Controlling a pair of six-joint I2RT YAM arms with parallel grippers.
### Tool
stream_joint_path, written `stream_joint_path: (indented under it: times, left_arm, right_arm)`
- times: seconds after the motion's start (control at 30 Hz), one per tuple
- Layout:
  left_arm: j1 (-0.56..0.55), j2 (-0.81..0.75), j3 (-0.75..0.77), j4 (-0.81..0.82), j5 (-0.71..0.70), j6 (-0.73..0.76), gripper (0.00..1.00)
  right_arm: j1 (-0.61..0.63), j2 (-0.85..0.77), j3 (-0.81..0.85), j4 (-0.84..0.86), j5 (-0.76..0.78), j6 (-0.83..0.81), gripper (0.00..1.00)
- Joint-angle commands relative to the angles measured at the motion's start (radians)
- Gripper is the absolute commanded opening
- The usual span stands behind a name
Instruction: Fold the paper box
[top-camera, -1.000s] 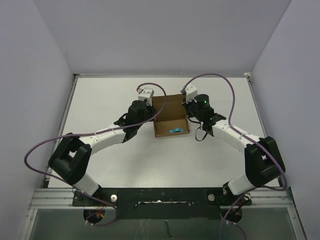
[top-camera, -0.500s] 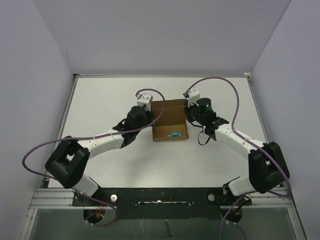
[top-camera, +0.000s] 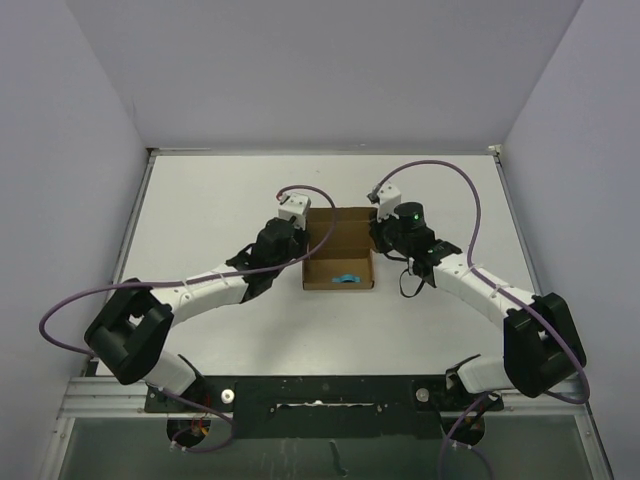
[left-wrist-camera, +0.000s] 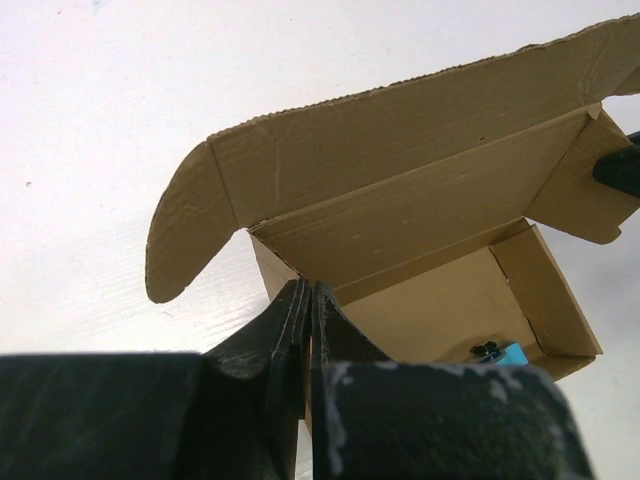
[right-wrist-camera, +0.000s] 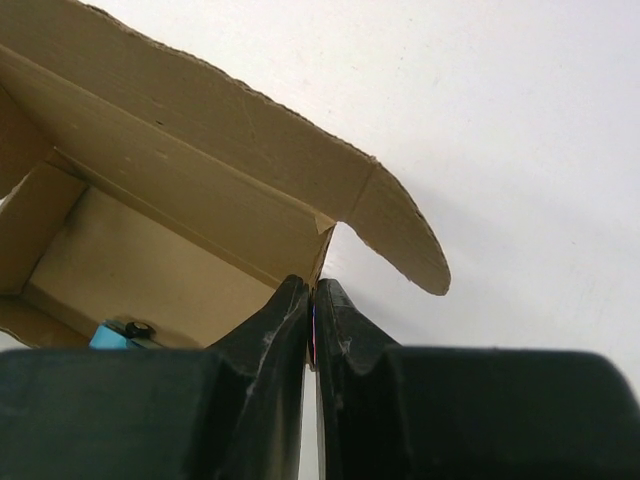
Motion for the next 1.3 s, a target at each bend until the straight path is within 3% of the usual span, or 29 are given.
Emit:
stream_joint_path:
  times: [0.0, 0.4, 0.57, 0.67, 1.03, 1.27]
  left_arm:
    - [-0.025, -0.079, 0.008, 0.025, 0.034, 0.021, 0.0]
    - [-0.025, -0.092, 0.022, 0.007, 0.027, 0.047, 0.0]
    - [-0.025, -0.09, 0.029, 0.012, 0.024, 0.052, 0.0]
    - [-0.019, -0.075, 0.05, 0.026, 0.034, 0.076, 0.0]
    - [0.117, 0.074, 0.14, 0.181, 0.232, 0.199, 0.0]
    - [0.16, 0.178, 0.164, 0.29, 0.307, 0.249, 0.0]
  right_arm:
    - [0.029, -0.028, 0.043, 0.012, -0.059, 0.023, 0.08]
    - [0.029, -0.006, 0.079, -0.027, -0.039, -0.008, 0.11]
    - [0.026, 0.01, 0.104, -0.044, -0.021, -0.014, 0.0]
    - [0.026, 0.022, 0.127, -0.025, -0.016, -0.027, 0.0]
    - [0.013, 0.152, 0.152, 0.325, 0.032, -0.177, 0.0]
    - [0.002, 0.259, 0.179, 0.463, 0.055, -0.167, 0.0]
